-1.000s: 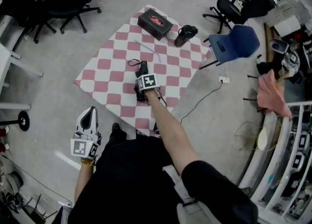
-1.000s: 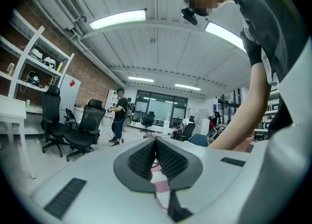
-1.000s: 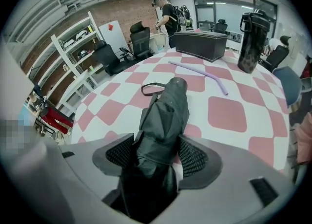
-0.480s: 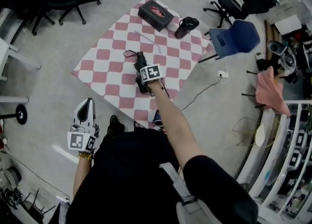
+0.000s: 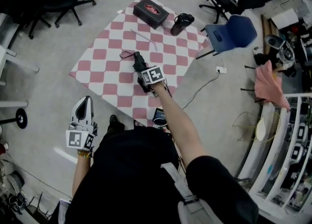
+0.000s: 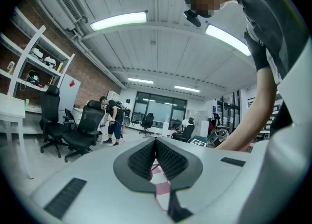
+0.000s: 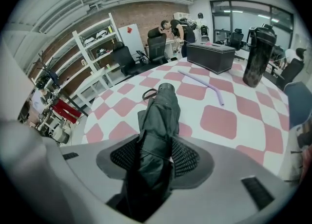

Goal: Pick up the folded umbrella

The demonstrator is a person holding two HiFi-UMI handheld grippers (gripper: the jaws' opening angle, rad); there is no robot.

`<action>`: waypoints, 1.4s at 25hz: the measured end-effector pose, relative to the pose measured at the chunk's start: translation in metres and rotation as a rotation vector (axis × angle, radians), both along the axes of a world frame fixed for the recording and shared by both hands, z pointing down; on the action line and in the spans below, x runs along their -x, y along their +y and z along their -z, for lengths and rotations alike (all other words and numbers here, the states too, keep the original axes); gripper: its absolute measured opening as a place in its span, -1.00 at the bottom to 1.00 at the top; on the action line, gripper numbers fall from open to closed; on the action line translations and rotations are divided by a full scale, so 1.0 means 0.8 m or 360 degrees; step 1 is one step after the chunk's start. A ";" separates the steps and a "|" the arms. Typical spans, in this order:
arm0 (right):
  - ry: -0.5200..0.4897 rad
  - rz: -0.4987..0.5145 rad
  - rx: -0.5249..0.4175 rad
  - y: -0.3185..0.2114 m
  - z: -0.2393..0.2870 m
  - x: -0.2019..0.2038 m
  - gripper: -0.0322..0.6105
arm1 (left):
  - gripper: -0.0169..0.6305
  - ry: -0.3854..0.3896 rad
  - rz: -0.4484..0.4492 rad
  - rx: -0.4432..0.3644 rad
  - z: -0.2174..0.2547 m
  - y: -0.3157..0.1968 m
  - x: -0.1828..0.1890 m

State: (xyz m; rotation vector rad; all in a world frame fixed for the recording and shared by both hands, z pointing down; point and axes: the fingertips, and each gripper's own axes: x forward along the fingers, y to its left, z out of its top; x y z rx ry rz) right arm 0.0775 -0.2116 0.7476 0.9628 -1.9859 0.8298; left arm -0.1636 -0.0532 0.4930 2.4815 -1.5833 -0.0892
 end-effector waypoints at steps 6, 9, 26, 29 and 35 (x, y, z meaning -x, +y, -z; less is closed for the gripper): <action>-0.0090 -0.0037 -0.0094 -0.003 0.043 -0.010 -0.28 | -0.92 -0.0005 -0.0081 -0.0003 0.005 -0.006 -0.021; -0.0148 -0.0073 -0.0155 -0.007 0.067 -0.016 -0.28 | -0.92 -0.0014 -0.0137 -0.0020 0.010 -0.013 -0.033; -0.0429 -0.0238 -0.0579 0.001 0.215 -0.064 -0.28 | -0.92 -0.0051 -0.0466 -0.0190 0.060 -0.066 -0.117; -0.0468 -0.0265 -0.0661 0.005 0.243 -0.071 -0.28 | -0.92 -0.0047 -0.0511 -0.0229 0.073 -0.074 -0.135; -0.0517 -0.0292 -0.0836 0.015 0.306 -0.086 -0.28 | -0.92 -0.0030 -0.0594 -0.0285 0.094 -0.092 -0.170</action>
